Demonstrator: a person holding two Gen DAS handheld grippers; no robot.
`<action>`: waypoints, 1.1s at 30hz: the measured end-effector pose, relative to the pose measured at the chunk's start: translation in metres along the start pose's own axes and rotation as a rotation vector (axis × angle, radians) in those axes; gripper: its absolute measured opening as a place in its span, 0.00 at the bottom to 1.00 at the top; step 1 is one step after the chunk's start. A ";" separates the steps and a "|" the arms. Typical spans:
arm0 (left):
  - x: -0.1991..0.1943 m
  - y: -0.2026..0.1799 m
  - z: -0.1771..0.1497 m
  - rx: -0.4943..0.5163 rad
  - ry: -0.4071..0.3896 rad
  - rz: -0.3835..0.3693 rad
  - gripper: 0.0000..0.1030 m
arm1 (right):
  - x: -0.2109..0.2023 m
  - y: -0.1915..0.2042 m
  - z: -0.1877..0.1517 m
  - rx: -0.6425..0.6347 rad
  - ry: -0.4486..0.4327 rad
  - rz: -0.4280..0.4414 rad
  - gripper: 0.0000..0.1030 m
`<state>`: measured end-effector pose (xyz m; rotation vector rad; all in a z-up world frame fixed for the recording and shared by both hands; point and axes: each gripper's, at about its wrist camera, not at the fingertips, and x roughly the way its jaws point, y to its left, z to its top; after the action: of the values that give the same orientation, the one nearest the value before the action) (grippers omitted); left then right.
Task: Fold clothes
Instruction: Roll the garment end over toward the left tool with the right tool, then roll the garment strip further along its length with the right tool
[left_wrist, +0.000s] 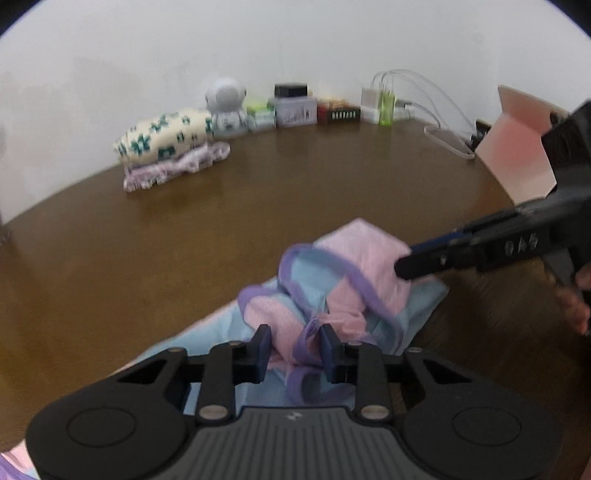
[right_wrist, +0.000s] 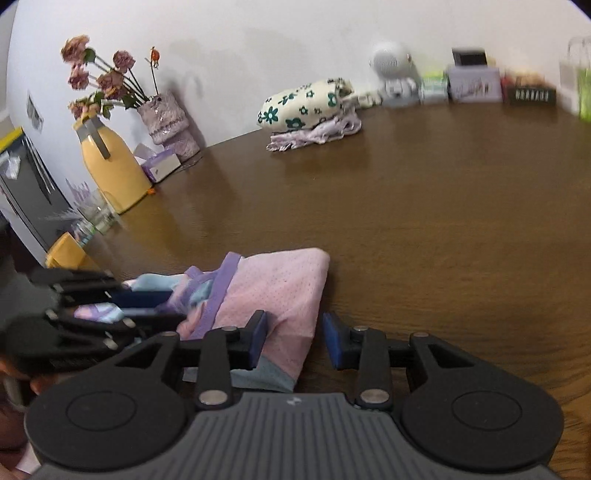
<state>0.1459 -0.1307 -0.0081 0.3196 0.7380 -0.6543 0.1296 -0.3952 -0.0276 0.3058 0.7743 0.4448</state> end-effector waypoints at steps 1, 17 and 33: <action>0.000 0.001 -0.001 0.003 -0.001 -0.002 0.26 | 0.002 -0.002 -0.001 0.018 0.000 0.017 0.33; -0.022 0.011 -0.006 0.000 -0.066 -0.015 0.31 | -0.010 0.024 0.005 -0.032 -0.071 -0.029 0.10; -0.013 0.028 -0.010 -0.026 -0.092 -0.141 0.18 | 0.004 0.149 0.025 -0.526 -0.004 -0.262 0.10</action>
<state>0.1516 -0.0992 -0.0043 0.2135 0.6846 -0.7867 0.1099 -0.2667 0.0495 -0.2827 0.6556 0.3831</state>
